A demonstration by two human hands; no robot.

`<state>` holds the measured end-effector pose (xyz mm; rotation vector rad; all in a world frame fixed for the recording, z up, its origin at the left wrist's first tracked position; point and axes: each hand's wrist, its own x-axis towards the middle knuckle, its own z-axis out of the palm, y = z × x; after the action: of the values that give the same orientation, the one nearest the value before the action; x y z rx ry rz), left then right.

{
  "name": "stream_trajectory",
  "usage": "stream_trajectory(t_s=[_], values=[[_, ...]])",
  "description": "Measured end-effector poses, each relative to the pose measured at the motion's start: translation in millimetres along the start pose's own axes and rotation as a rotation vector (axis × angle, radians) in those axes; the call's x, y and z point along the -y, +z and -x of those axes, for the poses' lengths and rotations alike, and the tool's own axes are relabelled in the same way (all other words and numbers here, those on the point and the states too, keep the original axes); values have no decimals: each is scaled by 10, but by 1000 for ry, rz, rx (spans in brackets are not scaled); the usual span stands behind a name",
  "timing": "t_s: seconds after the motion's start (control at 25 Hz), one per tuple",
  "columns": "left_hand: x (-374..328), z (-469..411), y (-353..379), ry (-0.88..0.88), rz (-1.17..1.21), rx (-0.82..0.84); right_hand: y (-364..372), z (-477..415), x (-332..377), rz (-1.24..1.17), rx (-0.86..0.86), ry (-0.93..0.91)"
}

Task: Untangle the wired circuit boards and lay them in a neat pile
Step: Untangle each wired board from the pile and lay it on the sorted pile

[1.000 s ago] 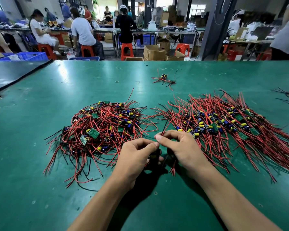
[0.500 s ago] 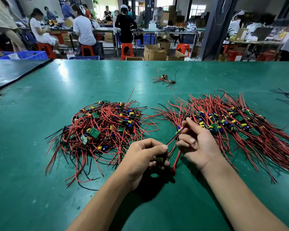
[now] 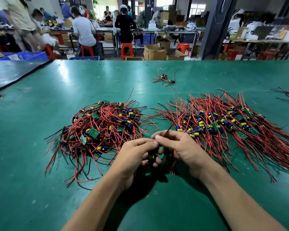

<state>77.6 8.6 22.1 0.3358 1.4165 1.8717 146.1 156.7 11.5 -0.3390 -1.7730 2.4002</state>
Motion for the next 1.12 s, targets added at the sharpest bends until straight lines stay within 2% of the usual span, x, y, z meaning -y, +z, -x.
stream_trajectory(t_s=[0.08,0.24,0.48,0.72,0.88,1.04,1.12], values=[[-10,9,-12,-8,-5,24,2,-33,-35,72,-59,-63],[-20,22,-1,13,-74,81,-150,-114,-11,169,-359,-293],[-20,23,-2,34,-103,135,-239,-172,1,245,-624,-518],[-16,19,8,7,-94,148,-283,-156,2,293,-756,-628],[-15,22,0,7,-99,141,-338,-157,1,329,-794,-543],[-9,15,0,-17,-95,102,-371,-146,-7,569,-831,-638],[-8,17,-5,-13,-86,85,-381,-148,3,572,-819,-603]])
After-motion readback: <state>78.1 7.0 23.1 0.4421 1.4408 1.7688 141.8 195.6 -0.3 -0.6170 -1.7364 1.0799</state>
